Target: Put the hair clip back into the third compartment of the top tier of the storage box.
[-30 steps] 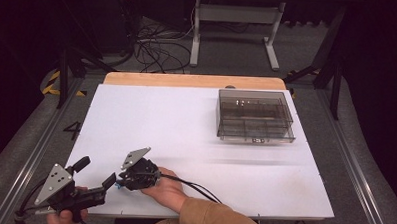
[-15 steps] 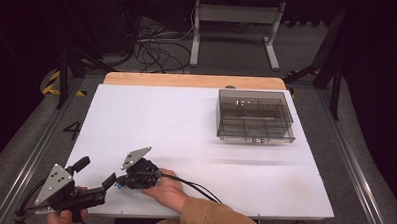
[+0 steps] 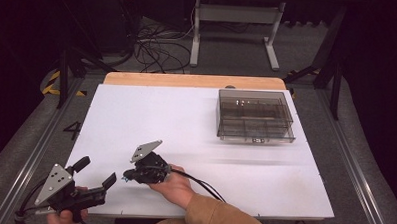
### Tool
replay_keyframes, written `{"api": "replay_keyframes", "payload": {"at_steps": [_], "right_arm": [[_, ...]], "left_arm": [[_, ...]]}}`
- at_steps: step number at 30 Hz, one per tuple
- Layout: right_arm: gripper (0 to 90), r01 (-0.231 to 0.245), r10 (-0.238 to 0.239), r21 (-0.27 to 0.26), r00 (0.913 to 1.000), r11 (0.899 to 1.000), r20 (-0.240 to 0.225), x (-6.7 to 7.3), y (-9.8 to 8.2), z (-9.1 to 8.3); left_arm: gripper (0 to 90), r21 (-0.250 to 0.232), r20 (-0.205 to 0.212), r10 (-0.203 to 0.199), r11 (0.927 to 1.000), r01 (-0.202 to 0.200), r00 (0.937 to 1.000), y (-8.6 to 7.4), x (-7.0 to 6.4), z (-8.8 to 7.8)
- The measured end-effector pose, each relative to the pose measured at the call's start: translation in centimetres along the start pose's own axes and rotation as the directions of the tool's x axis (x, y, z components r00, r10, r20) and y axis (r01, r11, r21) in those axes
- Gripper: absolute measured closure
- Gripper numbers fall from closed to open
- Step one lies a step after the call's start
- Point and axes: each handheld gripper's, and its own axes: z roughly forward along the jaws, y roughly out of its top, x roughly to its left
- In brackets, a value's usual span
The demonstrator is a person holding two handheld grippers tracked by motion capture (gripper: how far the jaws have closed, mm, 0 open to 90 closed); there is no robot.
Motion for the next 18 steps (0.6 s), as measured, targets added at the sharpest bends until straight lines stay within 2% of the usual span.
{"api": "replay_keyframes", "payload": {"at_steps": [7, 18], "right_arm": [[89.4, -0.001, 0.003, -0.027, 0.9981, 1.000, 0.062, -0.6, -0.2, -2.8], [89.3, -0.009, 0.016, -0.061, 0.9938, 0.998, 0.110, -1.2, -0.3, -5.7]], "left_arm": [[2.0, 0.005, -0.001, 0.004, 1.0000, -0.004, 1.0000, 0.0, 0.0, 0.1], [2.1, 0.003, -0.001, 0.002, 1.0000, -0.002, 1.0000, 0.0, 0.0, 0.1]]}}
